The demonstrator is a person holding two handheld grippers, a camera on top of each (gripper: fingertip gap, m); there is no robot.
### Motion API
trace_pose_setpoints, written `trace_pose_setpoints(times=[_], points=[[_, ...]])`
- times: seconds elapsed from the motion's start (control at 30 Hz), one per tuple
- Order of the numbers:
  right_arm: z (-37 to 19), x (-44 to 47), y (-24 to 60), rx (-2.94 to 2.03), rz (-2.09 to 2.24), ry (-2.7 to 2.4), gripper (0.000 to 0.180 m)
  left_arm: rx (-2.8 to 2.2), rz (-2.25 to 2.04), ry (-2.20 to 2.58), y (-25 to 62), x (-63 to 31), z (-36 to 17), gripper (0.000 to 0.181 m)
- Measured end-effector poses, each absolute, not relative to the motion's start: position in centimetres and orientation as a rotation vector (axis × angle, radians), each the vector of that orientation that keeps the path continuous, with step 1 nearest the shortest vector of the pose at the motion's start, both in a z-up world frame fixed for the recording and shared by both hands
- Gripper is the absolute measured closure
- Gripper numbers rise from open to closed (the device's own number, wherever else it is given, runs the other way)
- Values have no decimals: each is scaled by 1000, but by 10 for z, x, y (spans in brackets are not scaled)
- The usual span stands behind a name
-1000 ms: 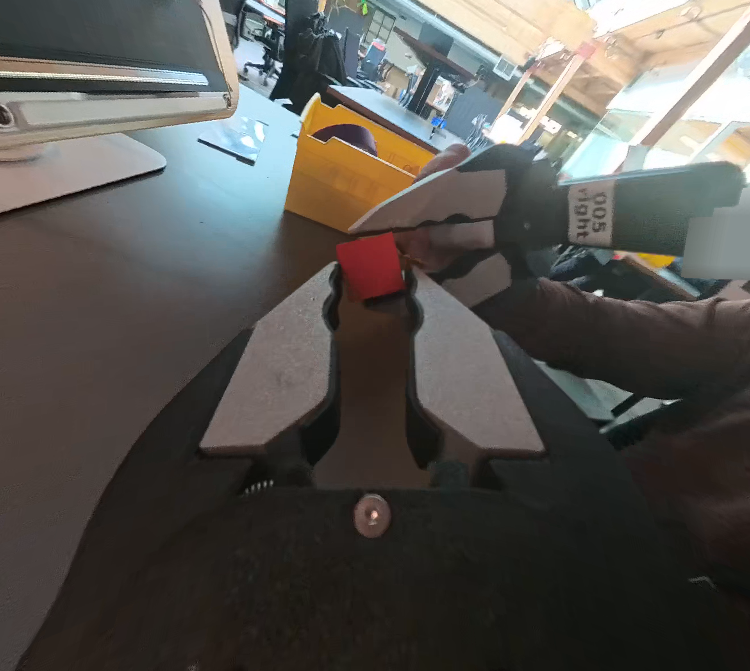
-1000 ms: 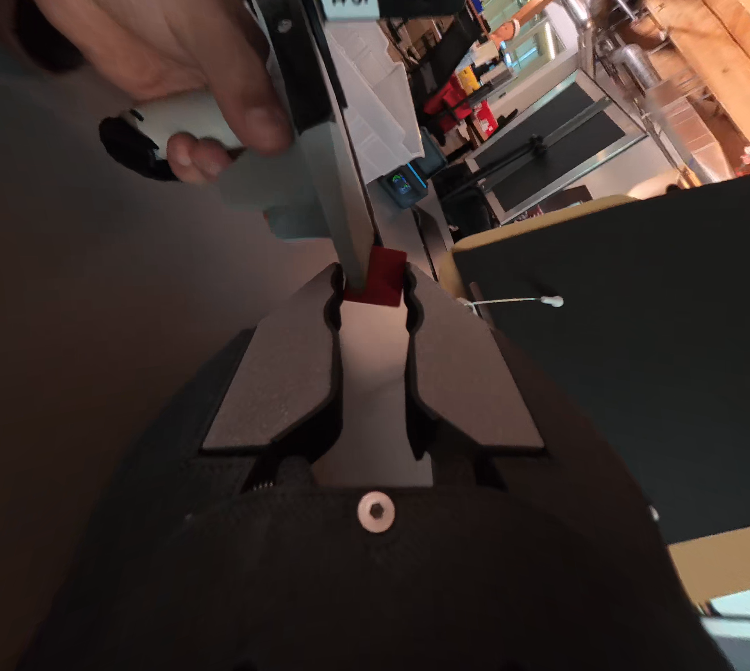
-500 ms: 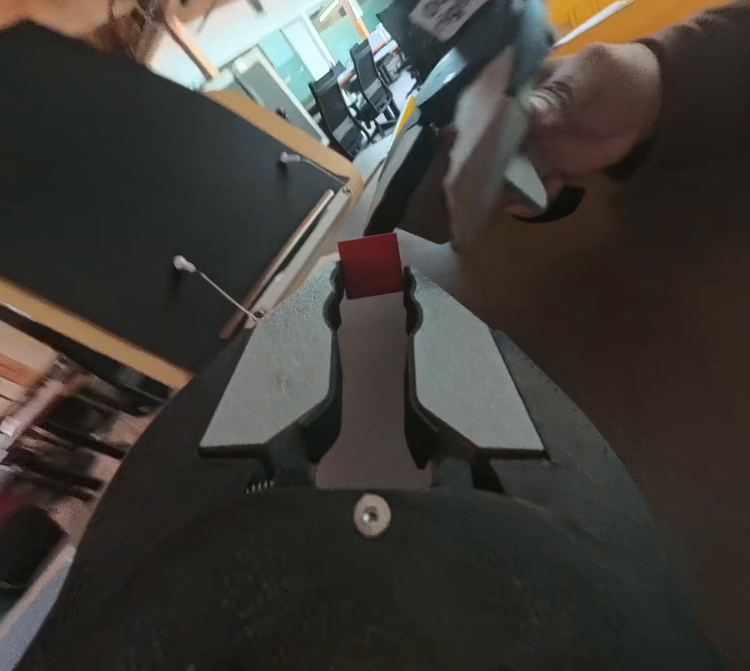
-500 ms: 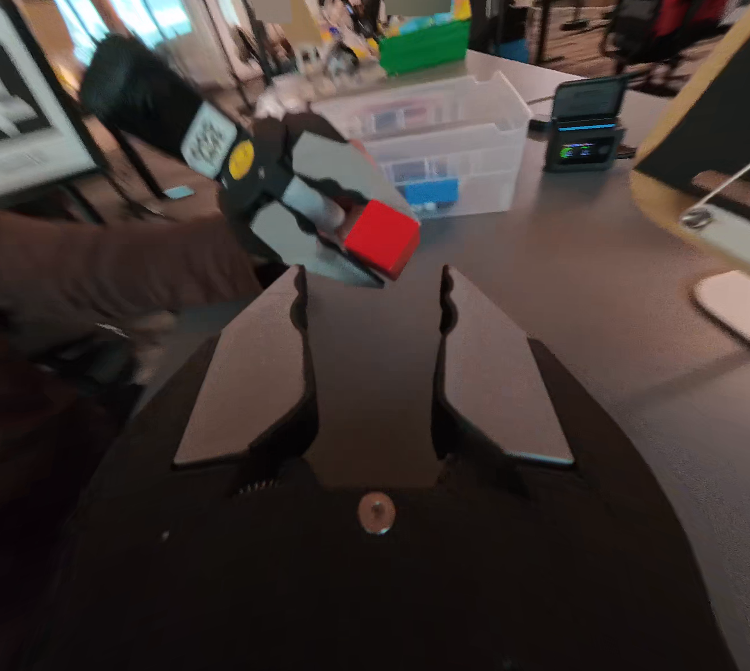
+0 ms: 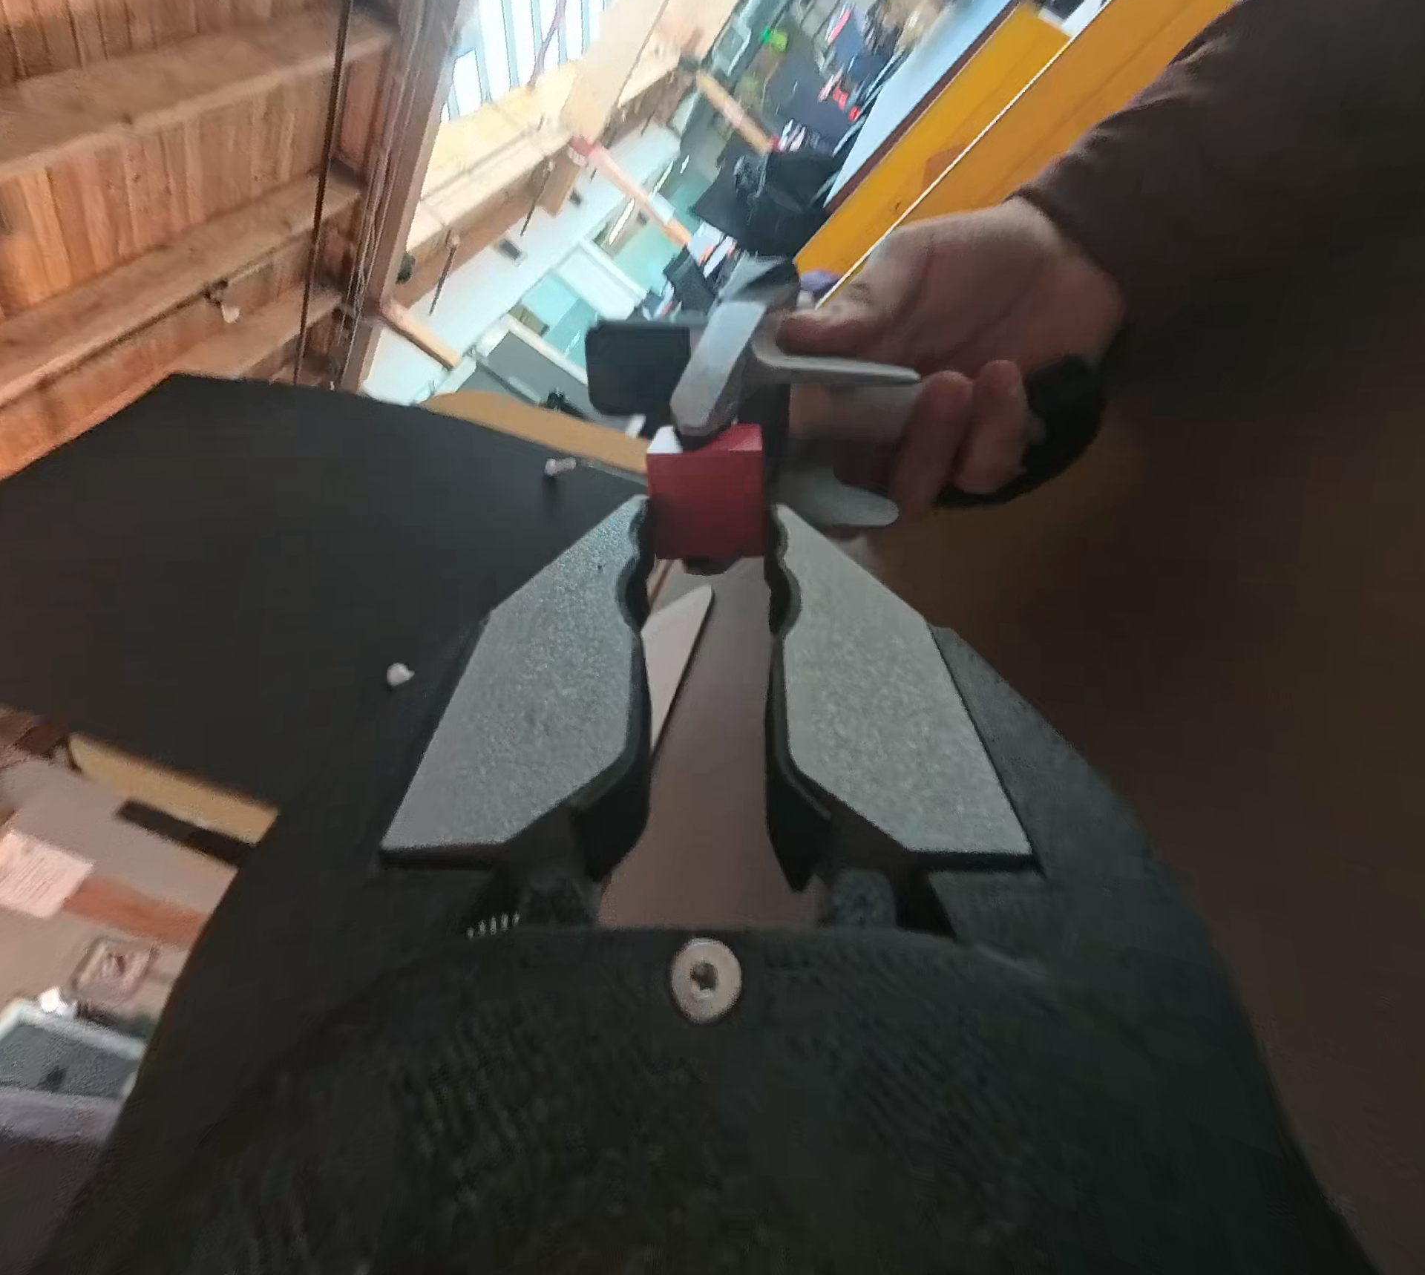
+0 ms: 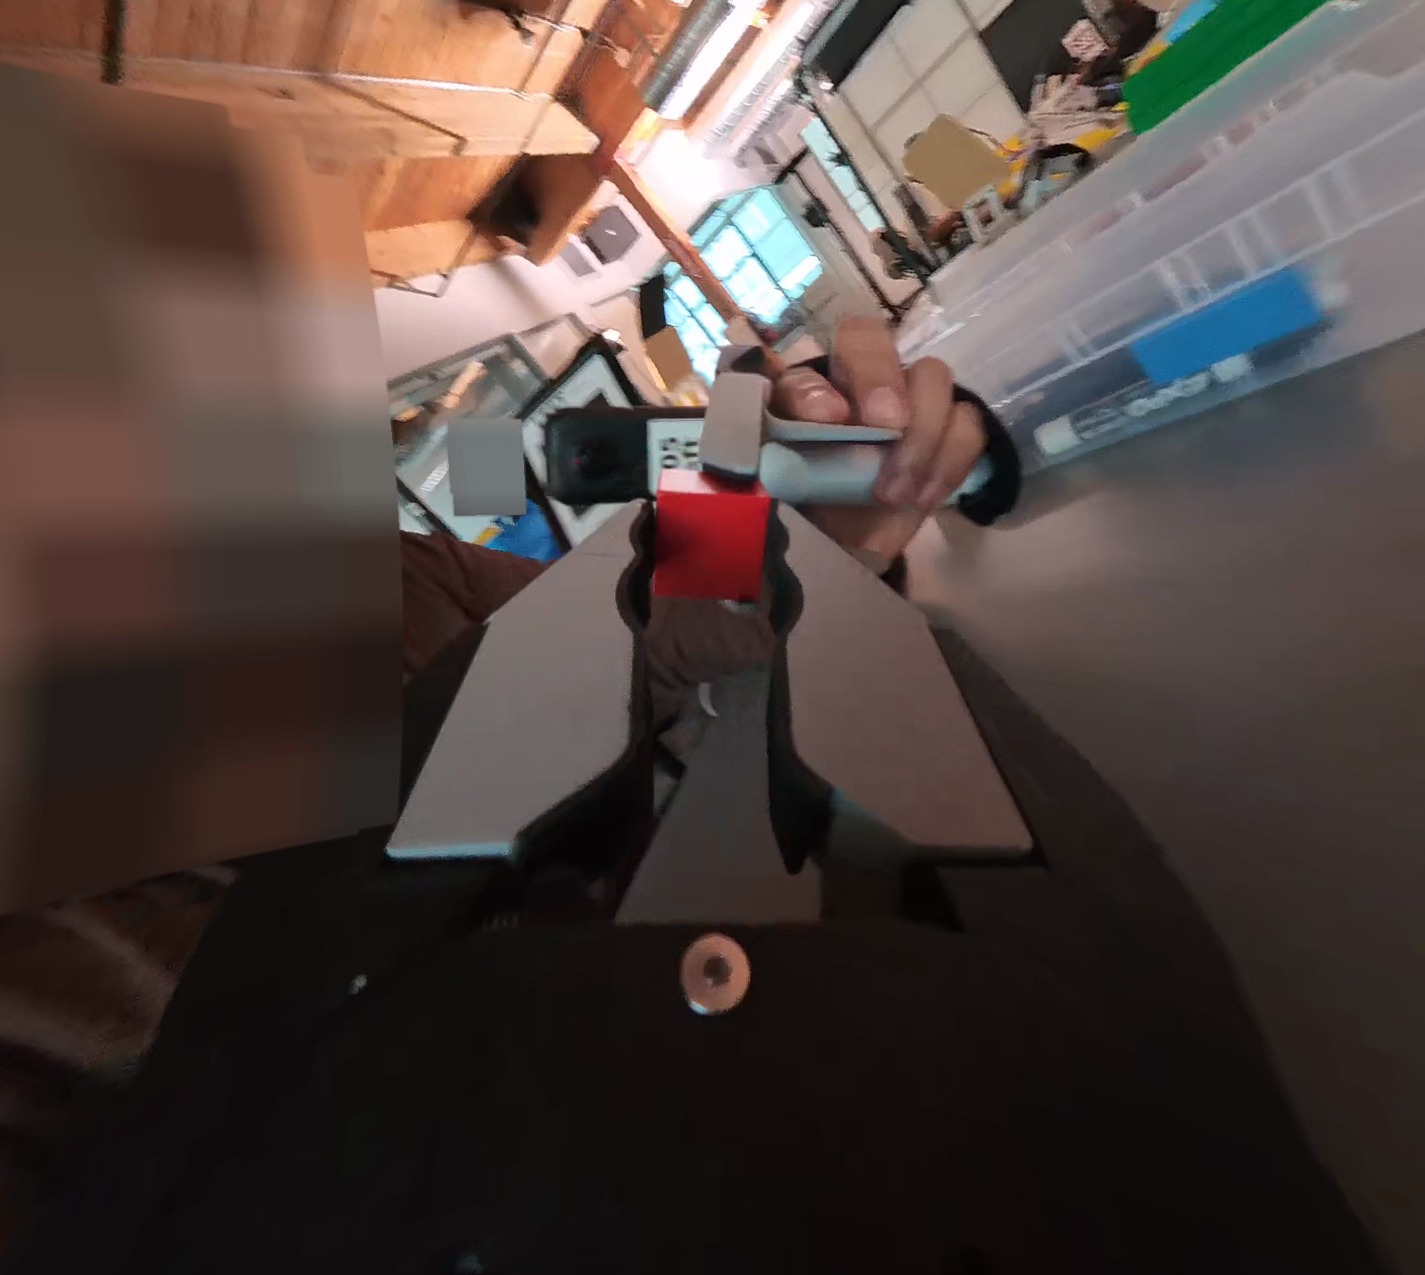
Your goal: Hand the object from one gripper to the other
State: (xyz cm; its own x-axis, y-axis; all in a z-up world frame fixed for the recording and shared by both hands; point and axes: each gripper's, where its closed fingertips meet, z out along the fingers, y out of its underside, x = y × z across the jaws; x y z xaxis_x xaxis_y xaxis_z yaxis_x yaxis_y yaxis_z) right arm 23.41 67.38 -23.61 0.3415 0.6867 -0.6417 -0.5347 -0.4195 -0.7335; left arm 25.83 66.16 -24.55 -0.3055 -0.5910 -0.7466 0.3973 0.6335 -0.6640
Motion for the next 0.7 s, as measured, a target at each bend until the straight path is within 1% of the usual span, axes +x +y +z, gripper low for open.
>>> trace_pose_setpoints(times=[0.03,0.1,0.17,0.23,0.33,0.47,0.6,0.7], points=[[-239,238,677,-1512,1284,-144,155,-224,-989,1620,665,261,-249,157],[-249,252,685,-1611,1021,-140,155,-389,-1080,1664,671,266,-254,154],[-256,267,689,-1702,678,-203,155,-544,-1267,1719,670,265,-255,143],[-253,275,689,-1723,387,-294,155,-672,-1418,1757,670,265,-257,136],[-247,279,688,-1710,71,-395,155,-870,-1633,1773,673,267,-260,125],[-254,281,691,-1719,-340,-551,155,-1081,-1902,1716,678,269,-255,119],[-267,268,699,-1690,-658,-734,155,-1198,-2048,1634,684,271,-252,122],[-263,262,703,-1633,-813,-770,155,-1218,-1986,1735,680,270,-265,143]])
